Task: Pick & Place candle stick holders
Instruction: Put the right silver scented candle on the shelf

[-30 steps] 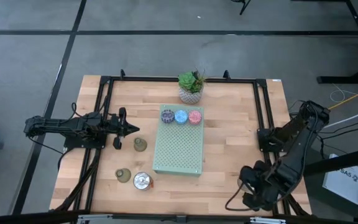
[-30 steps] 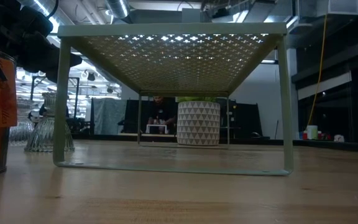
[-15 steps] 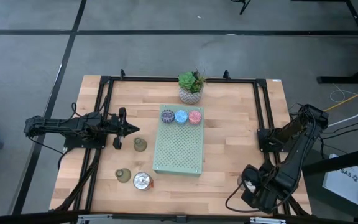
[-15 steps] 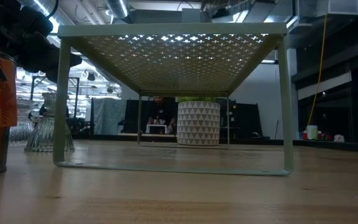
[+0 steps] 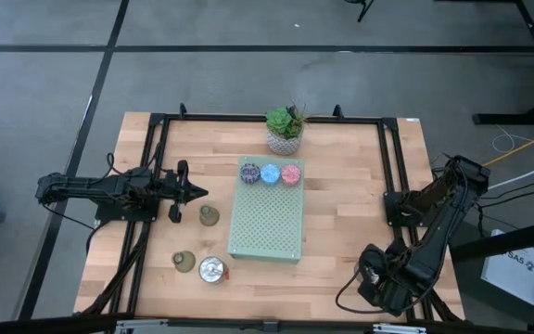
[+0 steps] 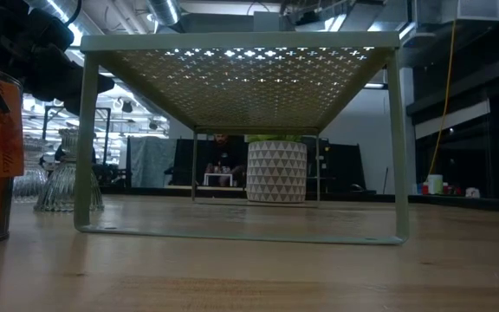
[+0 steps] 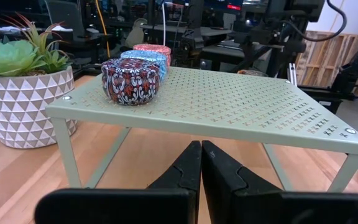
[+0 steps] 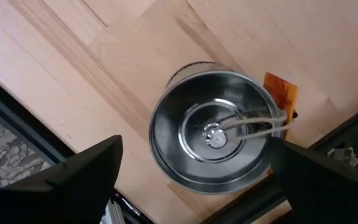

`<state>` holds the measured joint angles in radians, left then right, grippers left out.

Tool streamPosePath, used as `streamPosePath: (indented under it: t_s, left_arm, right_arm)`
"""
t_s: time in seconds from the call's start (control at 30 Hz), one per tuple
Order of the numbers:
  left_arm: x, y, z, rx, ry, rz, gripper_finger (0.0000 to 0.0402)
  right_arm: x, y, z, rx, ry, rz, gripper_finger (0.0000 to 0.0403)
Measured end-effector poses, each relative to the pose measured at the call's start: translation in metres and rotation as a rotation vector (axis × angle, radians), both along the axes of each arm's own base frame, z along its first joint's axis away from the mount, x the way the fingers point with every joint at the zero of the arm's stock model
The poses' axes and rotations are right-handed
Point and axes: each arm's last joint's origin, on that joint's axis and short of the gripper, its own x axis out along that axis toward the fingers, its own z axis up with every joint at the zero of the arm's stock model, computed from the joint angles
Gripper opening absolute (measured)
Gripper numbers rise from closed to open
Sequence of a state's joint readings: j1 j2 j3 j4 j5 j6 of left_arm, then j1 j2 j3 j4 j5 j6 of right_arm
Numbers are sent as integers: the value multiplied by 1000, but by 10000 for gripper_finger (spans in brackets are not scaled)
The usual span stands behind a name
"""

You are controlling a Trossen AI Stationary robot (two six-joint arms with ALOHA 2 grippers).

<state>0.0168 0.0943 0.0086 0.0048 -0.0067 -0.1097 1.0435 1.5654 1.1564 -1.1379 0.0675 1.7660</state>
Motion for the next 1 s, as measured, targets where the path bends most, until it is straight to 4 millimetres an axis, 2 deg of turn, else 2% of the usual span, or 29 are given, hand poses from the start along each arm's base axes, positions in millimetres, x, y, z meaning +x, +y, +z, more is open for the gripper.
streamPosePath:
  t_s: [0.17,0.37,0.53,0.63,0.83,1.0]
  left_arm:
    - [0,0,0,0,0,0,6]
    - [0,0,0,0,0,0,6]
    - [0,0,0,0,0,0,6]
    - [0,0,0,0,0,0,6]
    - [0,0,0,0,0,0,6]
    - [0,0,0,0,-1,0,6]
  right_arm:
    - [0,-1,-2,-1,0,-16,400]
    - [-2,-5,9,45,-46,-7,395]
    - [1,-10,18,-6,-198,87,390]
    - [5,-11,19,-16,-222,97,390]
    - [5,-12,18,52,-136,-36,390]
    - [6,-13,18,63,-144,-136,397]
